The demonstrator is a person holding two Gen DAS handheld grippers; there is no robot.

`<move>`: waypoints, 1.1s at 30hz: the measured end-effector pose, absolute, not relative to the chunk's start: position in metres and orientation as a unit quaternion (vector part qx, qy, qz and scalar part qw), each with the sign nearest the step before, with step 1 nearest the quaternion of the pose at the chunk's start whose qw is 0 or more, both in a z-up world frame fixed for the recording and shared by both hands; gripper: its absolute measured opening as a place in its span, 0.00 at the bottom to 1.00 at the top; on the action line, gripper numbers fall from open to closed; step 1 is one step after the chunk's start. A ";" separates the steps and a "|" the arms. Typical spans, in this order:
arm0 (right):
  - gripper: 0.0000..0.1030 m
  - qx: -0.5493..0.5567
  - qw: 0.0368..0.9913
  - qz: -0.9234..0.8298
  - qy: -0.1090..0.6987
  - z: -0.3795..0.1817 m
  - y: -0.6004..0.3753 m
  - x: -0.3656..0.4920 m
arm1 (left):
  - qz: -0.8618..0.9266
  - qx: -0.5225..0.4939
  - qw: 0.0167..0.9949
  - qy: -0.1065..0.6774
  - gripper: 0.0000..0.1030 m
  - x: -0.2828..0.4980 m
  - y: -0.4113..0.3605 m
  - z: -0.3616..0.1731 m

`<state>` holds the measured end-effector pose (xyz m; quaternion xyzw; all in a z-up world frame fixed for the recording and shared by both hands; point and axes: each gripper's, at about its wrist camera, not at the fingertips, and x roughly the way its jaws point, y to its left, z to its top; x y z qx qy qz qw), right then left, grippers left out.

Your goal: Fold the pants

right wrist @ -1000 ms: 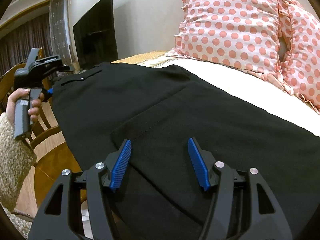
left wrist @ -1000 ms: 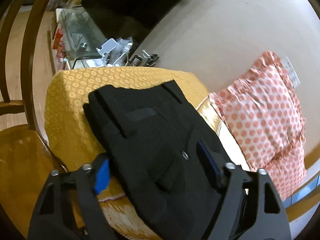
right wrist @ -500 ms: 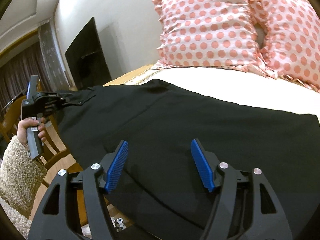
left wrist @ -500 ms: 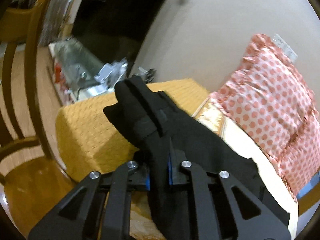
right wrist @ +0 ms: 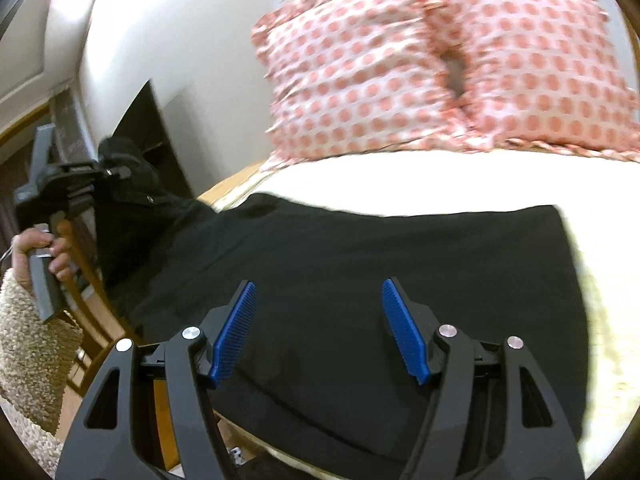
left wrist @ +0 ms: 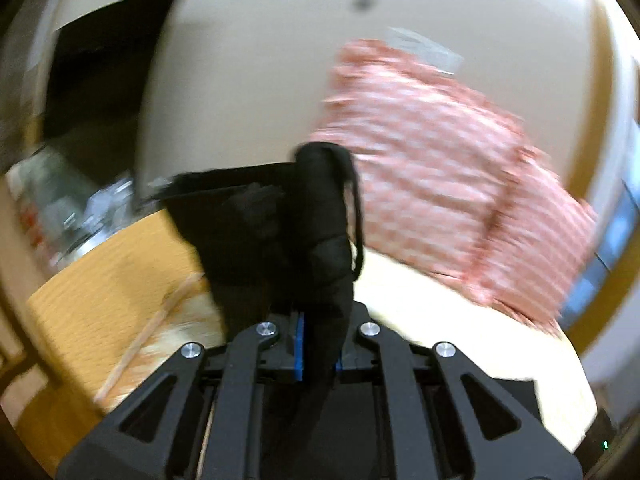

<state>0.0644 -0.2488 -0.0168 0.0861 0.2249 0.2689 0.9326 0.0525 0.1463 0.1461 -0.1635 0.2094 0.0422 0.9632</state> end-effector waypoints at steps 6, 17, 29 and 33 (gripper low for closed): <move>0.67 0.143 0.953 0.171 0.203 -0.013 -0.320 0.055 | -0.158 -0.067 0.963 0.208 0.09 0.063 0.002 0.160; 0.67 0.209 0.950 0.049 0.225 -0.039 -0.403 0.044 | -0.319 0.024 0.887 0.334 0.09 0.063 -0.132 0.061; 0.68 0.214 0.954 0.015 0.210 -0.036 -0.423 0.038 | -0.334 0.110 0.877 0.329 0.10 0.037 -0.168 0.037; 0.68 0.208 0.957 0.017 0.202 -0.027 -0.422 0.040 | -0.333 0.120 0.883 0.307 0.11 0.027 -0.163 0.035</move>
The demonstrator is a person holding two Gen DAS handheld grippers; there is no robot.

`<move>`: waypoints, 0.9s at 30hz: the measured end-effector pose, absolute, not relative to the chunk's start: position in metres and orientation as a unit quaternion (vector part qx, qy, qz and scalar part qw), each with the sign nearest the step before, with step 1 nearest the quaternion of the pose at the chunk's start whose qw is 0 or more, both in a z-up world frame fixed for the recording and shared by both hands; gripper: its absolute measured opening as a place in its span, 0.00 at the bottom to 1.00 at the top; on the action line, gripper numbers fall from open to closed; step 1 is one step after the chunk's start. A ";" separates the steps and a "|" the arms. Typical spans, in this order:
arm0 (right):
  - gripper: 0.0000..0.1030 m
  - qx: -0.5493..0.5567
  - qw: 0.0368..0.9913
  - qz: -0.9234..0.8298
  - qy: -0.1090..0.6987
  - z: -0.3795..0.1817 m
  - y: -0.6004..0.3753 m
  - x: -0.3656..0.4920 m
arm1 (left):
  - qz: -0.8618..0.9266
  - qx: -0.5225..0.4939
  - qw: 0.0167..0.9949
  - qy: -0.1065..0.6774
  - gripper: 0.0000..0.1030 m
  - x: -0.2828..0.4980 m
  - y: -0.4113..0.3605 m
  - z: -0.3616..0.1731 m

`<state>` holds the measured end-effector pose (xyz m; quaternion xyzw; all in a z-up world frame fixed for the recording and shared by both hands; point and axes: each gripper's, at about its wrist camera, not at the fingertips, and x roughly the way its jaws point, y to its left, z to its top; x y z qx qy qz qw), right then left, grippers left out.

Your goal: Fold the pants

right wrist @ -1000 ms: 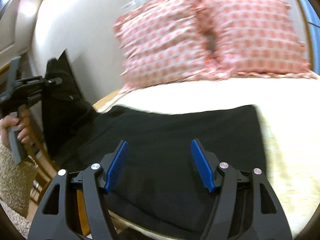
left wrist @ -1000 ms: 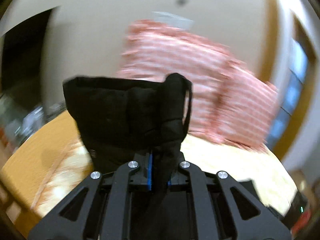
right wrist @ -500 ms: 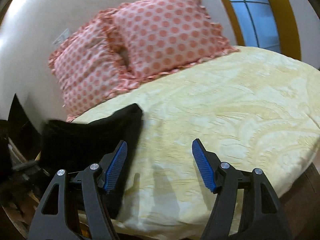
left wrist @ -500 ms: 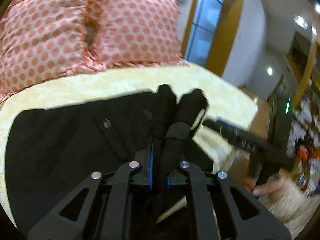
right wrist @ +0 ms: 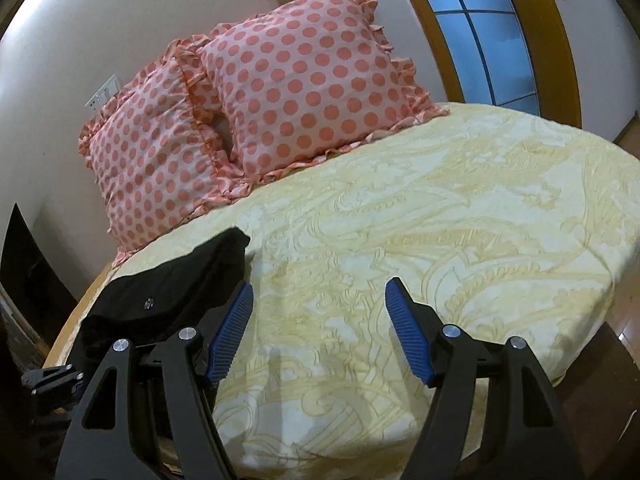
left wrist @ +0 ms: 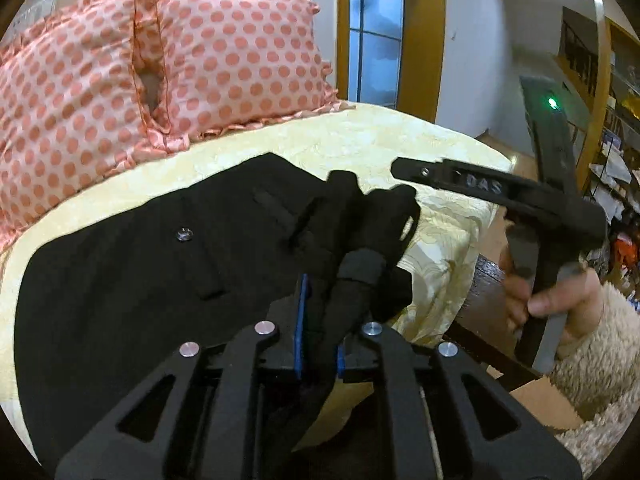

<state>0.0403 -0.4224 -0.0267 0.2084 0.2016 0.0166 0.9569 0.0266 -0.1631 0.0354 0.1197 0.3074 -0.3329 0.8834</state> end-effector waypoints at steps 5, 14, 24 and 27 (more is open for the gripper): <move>0.68 0.187 0.964 0.070 0.177 0.001 -0.403 0.046 | -0.355 0.129 0.875 0.302 0.31 0.020 -0.156 0.037; 0.72 0.166 0.935 0.255 0.184 0.026 -0.341 0.056 | -0.250 0.021 0.939 0.234 0.93 0.018 -0.060 0.082; 0.70 0.061 0.921 0.219 0.315 -0.018 -0.314 0.069 | -0.155 -0.001 0.930 0.333 0.93 0.051 -0.024 0.010; 0.70 0.152 0.910 0.233 0.308 -0.002 -0.342 0.083 | -0.157 0.005 0.934 0.320 0.95 0.046 -0.024 0.007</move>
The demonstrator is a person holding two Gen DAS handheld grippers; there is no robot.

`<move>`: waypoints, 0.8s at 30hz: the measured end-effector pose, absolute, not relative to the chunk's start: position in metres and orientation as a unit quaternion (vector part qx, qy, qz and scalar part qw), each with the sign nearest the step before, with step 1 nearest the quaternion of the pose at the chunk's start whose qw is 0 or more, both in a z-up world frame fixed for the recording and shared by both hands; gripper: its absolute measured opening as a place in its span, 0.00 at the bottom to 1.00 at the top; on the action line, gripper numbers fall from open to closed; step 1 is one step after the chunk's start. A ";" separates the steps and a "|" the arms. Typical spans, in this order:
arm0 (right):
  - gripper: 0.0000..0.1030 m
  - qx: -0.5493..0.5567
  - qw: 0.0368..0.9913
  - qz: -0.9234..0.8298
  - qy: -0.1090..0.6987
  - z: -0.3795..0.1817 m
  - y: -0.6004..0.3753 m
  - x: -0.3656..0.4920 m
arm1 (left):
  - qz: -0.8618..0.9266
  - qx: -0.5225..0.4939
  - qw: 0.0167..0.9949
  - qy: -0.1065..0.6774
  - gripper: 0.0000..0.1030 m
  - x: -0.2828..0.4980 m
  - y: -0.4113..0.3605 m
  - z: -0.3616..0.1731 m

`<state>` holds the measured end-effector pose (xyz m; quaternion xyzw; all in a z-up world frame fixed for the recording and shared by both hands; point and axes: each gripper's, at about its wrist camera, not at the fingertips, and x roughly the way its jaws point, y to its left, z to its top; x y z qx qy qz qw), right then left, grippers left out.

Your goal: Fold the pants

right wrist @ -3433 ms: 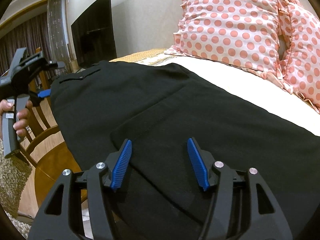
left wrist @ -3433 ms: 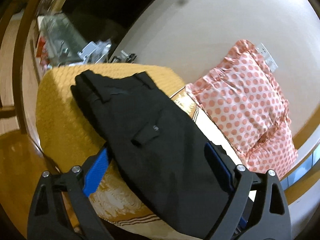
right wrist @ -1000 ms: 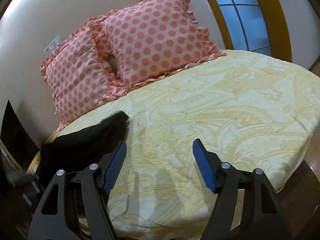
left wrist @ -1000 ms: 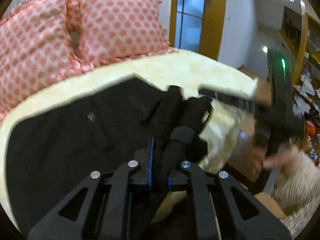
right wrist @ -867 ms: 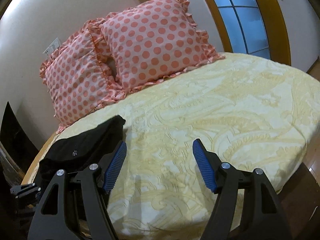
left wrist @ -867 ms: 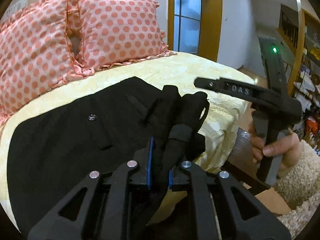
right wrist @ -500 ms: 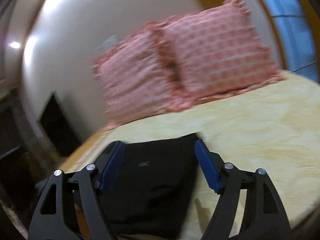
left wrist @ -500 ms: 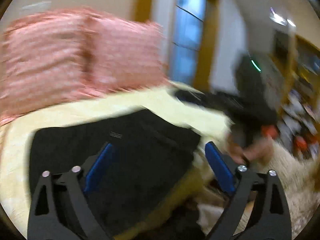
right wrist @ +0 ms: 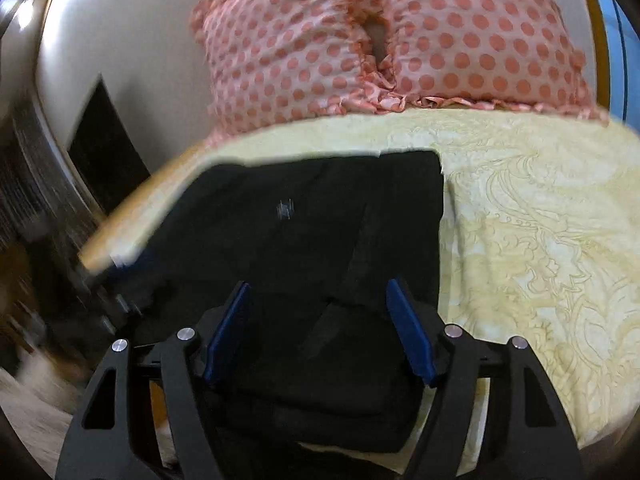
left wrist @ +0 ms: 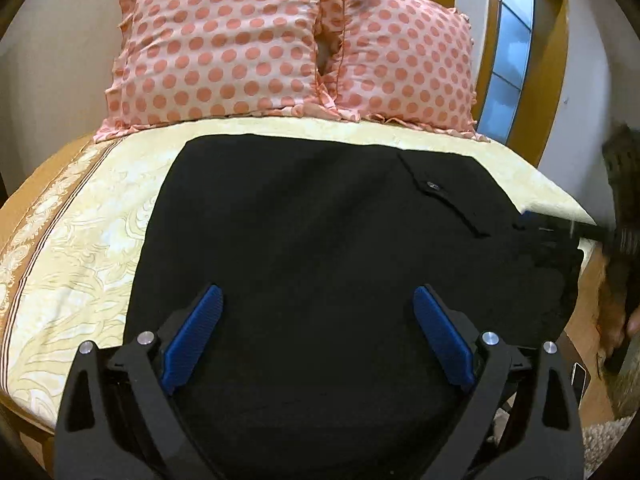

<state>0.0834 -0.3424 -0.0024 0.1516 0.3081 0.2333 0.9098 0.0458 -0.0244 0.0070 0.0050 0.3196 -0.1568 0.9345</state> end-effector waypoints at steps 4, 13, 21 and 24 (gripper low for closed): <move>0.70 0.200 0.902 0.197 0.329 0.001 -0.370 0.118 | -0.176 -0.004 0.936 0.306 0.98 0.042 -0.019 0.004; 0.66 0.151 0.880 0.195 0.405 -0.015 -0.352 0.170 | -0.189 0.000 0.938 0.289 0.98 0.040 -0.020 0.003; 0.50 0.119 0.888 0.218 0.388 -0.013 -0.346 0.167 | -0.191 0.005 0.939 0.285 0.98 0.040 -0.021 0.003; 0.50 0.126 0.886 0.218 0.389 -0.018 -0.346 0.173 | -0.191 0.006 0.939 0.286 0.98 0.041 -0.022 0.003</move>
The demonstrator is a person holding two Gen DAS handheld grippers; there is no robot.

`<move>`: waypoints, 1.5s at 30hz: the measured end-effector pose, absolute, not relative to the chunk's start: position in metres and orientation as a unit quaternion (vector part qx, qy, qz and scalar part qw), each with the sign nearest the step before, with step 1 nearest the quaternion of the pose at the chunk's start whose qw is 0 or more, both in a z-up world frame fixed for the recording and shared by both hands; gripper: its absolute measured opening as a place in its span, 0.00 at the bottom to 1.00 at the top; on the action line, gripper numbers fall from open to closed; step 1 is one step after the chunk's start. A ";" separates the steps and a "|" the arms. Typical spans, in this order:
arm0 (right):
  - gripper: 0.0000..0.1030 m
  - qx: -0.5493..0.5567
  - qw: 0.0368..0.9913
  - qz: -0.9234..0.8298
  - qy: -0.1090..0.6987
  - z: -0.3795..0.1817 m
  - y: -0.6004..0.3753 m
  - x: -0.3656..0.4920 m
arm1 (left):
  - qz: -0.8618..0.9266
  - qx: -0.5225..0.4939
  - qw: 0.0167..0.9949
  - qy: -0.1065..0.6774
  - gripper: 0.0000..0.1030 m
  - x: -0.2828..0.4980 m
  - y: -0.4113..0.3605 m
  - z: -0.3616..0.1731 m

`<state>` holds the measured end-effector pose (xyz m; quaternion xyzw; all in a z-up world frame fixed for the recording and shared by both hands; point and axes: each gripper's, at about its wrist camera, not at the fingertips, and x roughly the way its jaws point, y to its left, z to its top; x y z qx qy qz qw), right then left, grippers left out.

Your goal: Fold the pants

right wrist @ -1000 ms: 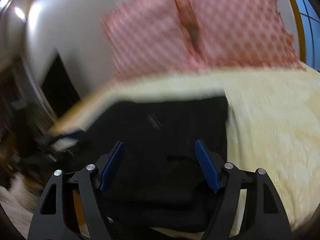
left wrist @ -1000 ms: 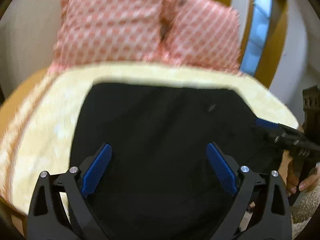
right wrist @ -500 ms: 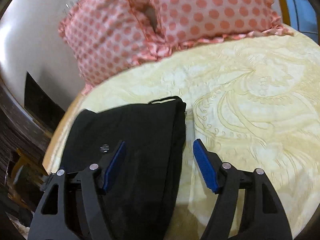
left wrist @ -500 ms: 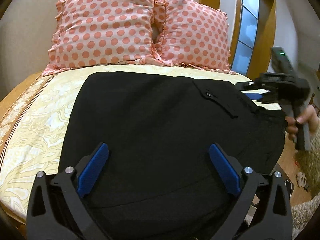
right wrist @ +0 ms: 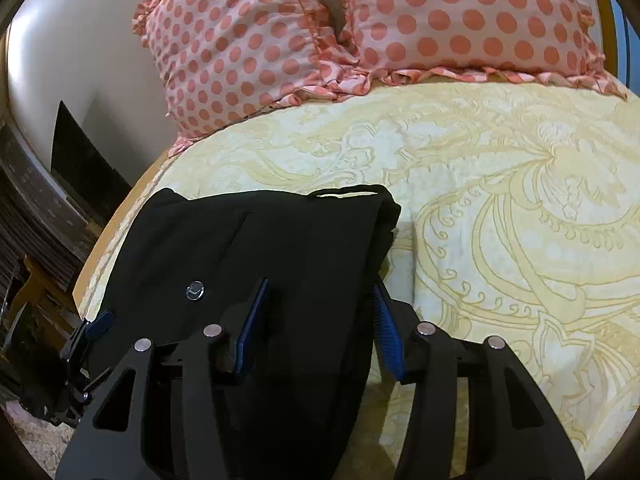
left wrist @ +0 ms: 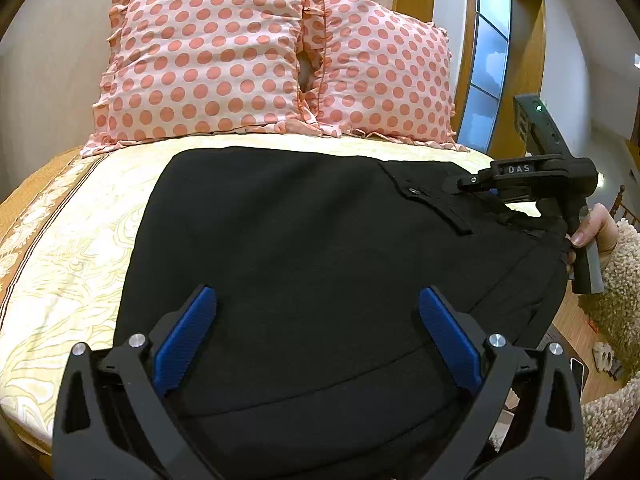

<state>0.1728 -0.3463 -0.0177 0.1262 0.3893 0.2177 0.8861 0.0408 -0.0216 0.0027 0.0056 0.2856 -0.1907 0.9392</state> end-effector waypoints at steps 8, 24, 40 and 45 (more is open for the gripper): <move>0.21 0.025 0.919 0.241 0.312 0.008 -0.318 0.141 | -0.204 -0.041 0.926 0.314 0.98 0.051 -0.006 0.021; 0.21 0.060 0.913 0.230 0.332 -0.003 -0.328 0.149 | -0.161 -0.158 0.854 0.469 0.72 0.188 0.066 0.029; 0.20 0.056 0.920 0.231 0.312 0.006 -0.327 0.147 | -0.159 -0.119 0.873 0.444 0.09 0.182 0.056 0.036; 0.19 0.042 0.925 0.229 0.299 0.021 -0.322 0.154 | -0.164 -0.094 0.888 0.420 0.09 0.184 0.047 0.056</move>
